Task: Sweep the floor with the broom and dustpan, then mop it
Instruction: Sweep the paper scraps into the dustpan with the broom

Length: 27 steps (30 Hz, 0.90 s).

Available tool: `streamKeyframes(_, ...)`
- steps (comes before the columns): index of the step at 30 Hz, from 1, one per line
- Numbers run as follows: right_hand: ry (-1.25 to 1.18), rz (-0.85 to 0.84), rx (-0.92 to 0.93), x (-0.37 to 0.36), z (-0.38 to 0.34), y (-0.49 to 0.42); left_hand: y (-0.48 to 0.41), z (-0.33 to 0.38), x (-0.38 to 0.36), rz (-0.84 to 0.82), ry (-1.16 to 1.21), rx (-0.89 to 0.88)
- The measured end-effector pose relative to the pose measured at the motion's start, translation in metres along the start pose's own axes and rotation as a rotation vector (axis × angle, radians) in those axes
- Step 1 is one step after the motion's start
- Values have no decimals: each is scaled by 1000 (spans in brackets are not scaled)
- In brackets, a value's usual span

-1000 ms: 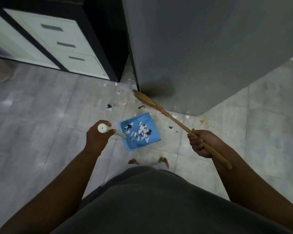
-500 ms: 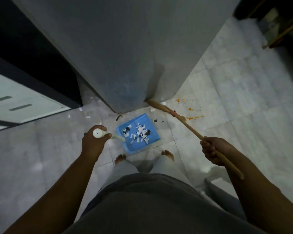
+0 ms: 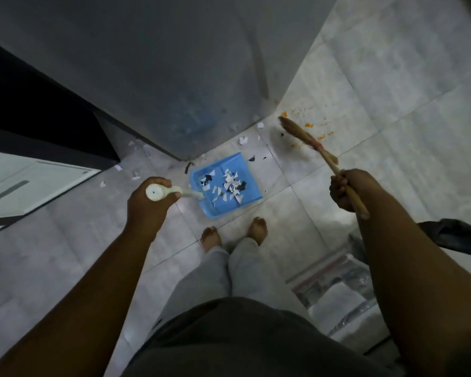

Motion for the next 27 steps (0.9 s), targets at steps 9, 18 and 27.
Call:
streamKeyframes(9,118,-25,-9,-29,7,-31,-18,-2,-8,-46,-64,-30)
streamKeyframes(18,155,-36,-8,9,9,12,-13,-1,8,-31,-30,21)
streamKeyframes(27,238,-68,88,-53,9,-41,12,-18,18,60,6,-4)
Point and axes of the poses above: each hand's wrist, its own y-axis away from the middle knuckle, its own x-axis out of the back of the hand, z = x × y, the point moved 2 cm from there along -y, towards the middle knuckle, and after that the axes turned 11 degrees about x, right-handed, at the moved point
